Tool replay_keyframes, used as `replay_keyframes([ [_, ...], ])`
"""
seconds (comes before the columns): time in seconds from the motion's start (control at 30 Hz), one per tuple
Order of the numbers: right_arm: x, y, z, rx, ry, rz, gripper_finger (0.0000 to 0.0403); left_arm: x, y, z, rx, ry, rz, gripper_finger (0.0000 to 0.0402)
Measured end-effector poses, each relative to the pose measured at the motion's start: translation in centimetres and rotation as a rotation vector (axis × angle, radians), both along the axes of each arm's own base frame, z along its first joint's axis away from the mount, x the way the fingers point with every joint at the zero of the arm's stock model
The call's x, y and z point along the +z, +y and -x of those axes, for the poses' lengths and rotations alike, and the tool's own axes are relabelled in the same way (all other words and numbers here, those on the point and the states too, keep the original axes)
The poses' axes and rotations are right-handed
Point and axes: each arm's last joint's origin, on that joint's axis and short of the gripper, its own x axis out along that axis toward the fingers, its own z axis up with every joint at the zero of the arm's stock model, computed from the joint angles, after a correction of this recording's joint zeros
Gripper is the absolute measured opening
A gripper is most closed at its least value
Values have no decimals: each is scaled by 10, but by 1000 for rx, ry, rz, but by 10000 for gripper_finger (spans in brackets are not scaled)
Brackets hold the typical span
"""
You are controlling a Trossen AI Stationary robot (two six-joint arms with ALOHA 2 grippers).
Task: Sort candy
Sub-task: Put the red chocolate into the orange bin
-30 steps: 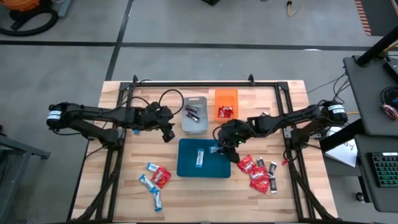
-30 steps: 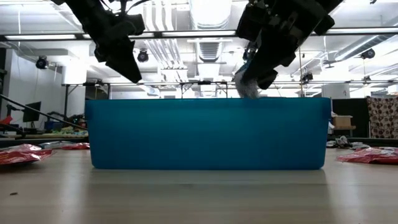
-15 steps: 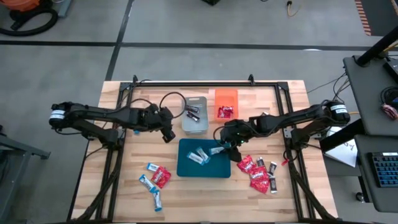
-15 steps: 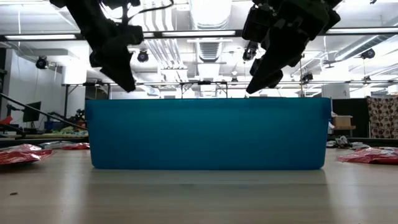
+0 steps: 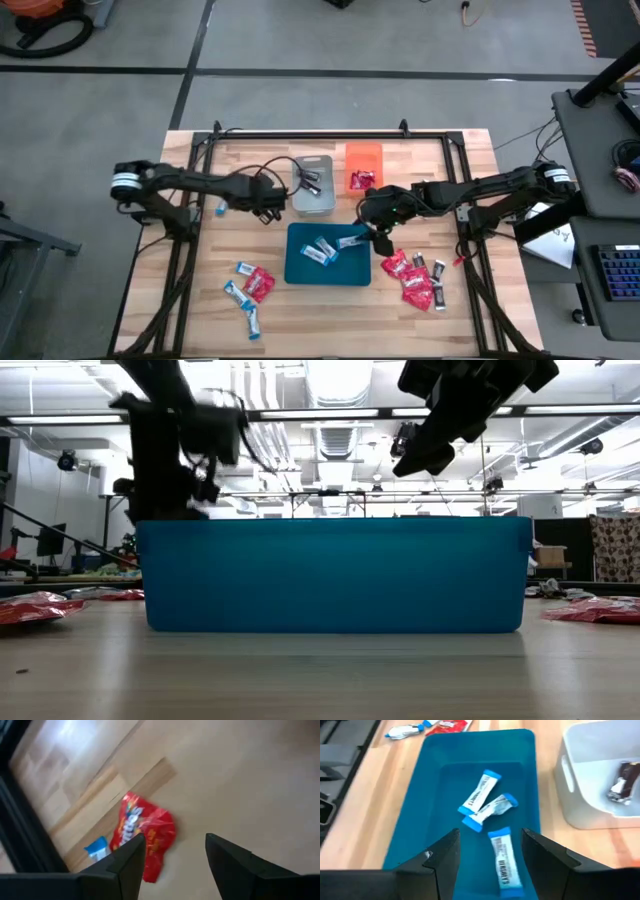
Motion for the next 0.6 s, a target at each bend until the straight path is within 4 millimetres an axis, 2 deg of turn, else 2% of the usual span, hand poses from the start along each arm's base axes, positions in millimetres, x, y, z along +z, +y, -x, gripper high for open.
replay_keyframes([
  [0.23, 1, 0, -1, 4, -21, 16, 196, -30, 17, -4, 43, 149, 29, 190],
  [0.43, 1, -1, -1, -3, -22, 31, 196, -39, 23, -2, 63, 197, 41, 190],
  [0.6, 1, -1, -2, -4, -23, 39, 196, -45, 28, 8, 93, 224, 62, 190],
])
